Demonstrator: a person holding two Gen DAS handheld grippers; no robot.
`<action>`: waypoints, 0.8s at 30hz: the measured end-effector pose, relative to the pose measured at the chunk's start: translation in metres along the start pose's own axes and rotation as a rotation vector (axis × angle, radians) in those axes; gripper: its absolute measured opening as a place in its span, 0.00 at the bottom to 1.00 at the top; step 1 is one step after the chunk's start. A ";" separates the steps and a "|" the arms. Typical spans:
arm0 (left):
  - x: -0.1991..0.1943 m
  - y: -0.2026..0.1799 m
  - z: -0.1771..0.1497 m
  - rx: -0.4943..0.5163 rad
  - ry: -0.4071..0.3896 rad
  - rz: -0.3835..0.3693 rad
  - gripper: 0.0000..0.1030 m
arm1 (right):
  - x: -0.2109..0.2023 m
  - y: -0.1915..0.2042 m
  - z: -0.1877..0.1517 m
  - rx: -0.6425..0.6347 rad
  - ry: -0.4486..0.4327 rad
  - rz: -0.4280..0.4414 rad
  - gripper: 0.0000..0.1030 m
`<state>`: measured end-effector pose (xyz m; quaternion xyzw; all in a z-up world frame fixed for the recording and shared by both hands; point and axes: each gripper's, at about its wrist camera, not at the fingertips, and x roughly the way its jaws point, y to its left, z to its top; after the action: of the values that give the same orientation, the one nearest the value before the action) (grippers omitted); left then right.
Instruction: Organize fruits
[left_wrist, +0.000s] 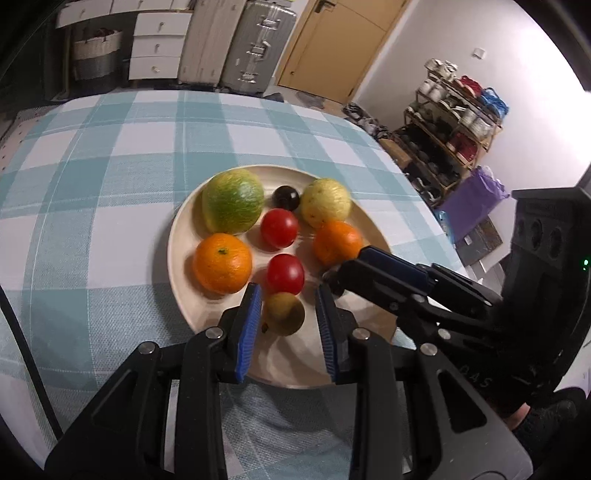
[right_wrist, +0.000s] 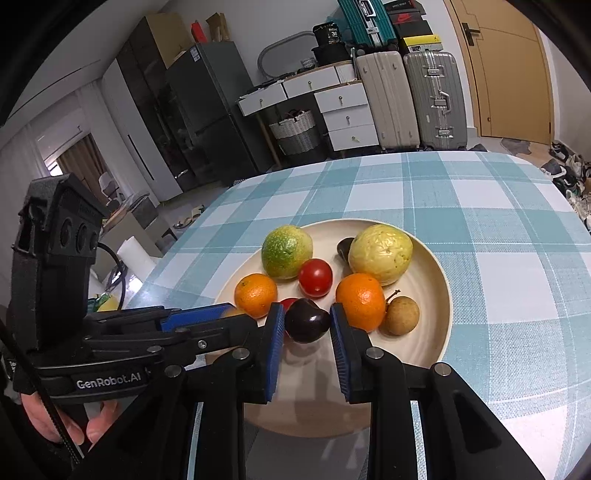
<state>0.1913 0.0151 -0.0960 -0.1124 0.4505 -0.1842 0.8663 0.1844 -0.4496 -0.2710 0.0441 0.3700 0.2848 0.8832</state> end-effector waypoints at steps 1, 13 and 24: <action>-0.001 -0.001 0.000 0.007 -0.006 0.007 0.26 | -0.001 -0.001 0.000 0.004 -0.007 0.006 0.34; -0.034 0.001 -0.004 -0.019 -0.084 0.064 0.33 | -0.048 -0.012 -0.006 0.033 -0.131 -0.004 0.65; -0.083 -0.024 -0.025 0.025 -0.229 0.161 0.68 | -0.100 0.004 -0.014 -0.004 -0.279 -0.019 0.86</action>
<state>0.1219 0.0280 -0.0404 -0.0853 0.3538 -0.1057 0.9254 0.1166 -0.5021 -0.2175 0.0781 0.2434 0.2682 0.9288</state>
